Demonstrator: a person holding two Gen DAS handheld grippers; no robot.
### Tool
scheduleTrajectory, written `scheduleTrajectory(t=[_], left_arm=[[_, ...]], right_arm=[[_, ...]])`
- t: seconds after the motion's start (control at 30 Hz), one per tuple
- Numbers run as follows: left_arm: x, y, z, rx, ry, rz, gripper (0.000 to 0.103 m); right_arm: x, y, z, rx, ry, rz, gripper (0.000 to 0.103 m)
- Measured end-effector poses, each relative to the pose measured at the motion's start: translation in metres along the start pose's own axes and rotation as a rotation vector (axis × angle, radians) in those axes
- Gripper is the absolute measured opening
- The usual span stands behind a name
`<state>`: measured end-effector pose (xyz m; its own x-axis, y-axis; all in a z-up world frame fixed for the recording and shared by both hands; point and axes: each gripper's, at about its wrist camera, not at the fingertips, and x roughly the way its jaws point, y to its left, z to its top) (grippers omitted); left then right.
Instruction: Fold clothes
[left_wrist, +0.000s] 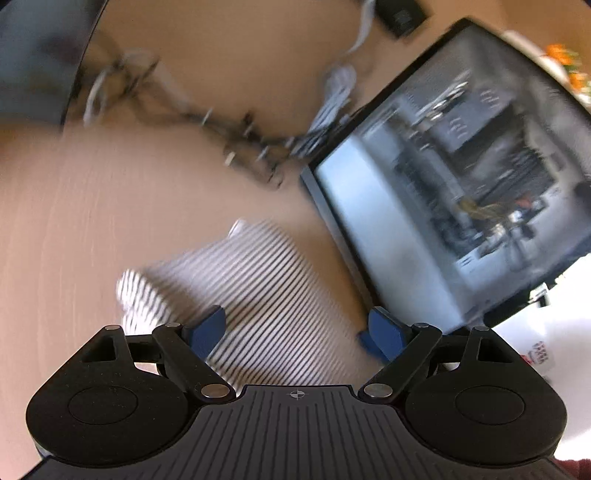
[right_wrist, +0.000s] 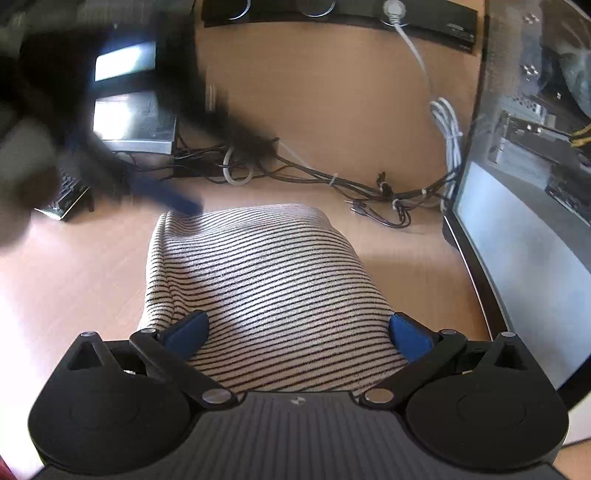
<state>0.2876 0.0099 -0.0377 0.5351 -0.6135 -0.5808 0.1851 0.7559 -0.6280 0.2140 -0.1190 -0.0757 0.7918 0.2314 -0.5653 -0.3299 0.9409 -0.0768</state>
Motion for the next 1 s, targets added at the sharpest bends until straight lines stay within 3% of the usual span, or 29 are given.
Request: scheduleTrajectory(t=[0.6,0.8,0.9,1.0], left_arm=[[0.001,0.016,-0.006,-0.035,-0.024,-0.042,0.09],[0.0,0.018,-0.006,-0.042,-0.028,-0.048,0.09],[0.001,0.016,-0.006,-0.038,-0.025,-0.046,0.09],[0.002,0.015,-0.006,-0.036,-0.025,-0.043,0.09]], right_arm=[[0.005,0.001,0.012,-0.023,0.045,-0.003,0.103],[-0.004,-0.037,0.021,0.17,0.044,0.057,0.103],[0.012,-0.04,0.01,0.159,0.144,0.091,0.103],[0.01,-0.035,0.002,0.139,0.108,0.07,0.103]])
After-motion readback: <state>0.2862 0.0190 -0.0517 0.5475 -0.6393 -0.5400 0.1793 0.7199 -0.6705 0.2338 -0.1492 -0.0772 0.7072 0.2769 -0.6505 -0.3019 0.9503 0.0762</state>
